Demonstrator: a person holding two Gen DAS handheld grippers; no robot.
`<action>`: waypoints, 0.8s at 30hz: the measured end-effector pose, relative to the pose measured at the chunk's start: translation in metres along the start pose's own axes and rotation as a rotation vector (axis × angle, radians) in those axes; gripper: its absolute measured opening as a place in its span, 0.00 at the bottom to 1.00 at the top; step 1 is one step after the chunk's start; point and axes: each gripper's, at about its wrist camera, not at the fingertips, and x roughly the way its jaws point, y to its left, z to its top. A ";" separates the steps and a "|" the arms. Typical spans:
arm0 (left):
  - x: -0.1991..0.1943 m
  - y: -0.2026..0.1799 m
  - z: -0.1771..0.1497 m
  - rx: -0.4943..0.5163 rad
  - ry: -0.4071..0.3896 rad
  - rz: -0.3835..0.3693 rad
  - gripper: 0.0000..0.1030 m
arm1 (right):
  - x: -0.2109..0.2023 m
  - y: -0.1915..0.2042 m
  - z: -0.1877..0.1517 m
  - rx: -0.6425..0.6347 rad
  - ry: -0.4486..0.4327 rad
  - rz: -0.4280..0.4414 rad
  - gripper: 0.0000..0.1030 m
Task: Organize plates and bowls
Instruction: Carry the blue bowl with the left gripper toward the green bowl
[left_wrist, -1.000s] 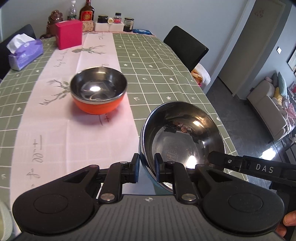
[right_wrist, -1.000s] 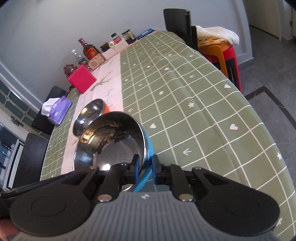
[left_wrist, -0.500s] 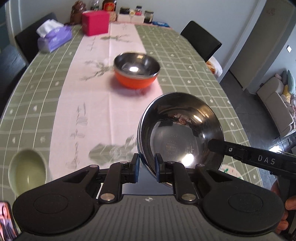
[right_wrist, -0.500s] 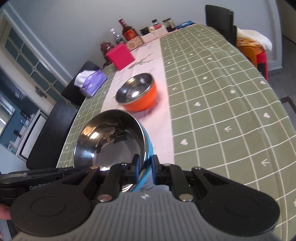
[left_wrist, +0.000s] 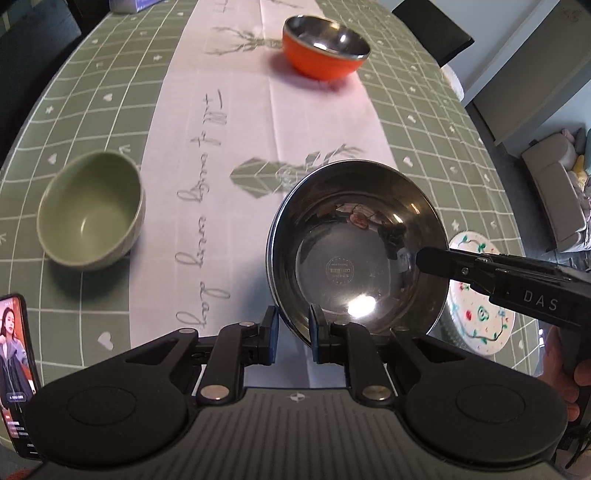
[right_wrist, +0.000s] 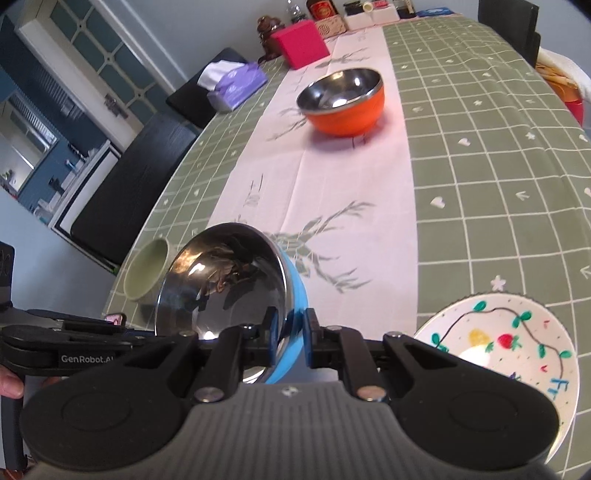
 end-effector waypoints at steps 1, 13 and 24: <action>0.001 0.001 -0.001 0.002 0.006 0.002 0.18 | 0.003 0.000 -0.001 -0.003 0.015 -0.001 0.11; 0.009 0.011 0.006 0.002 0.062 -0.012 0.18 | 0.019 -0.005 -0.002 0.023 0.085 0.018 0.13; 0.011 0.010 0.013 0.021 0.057 -0.010 0.19 | 0.021 -0.009 -0.001 0.045 0.085 0.036 0.17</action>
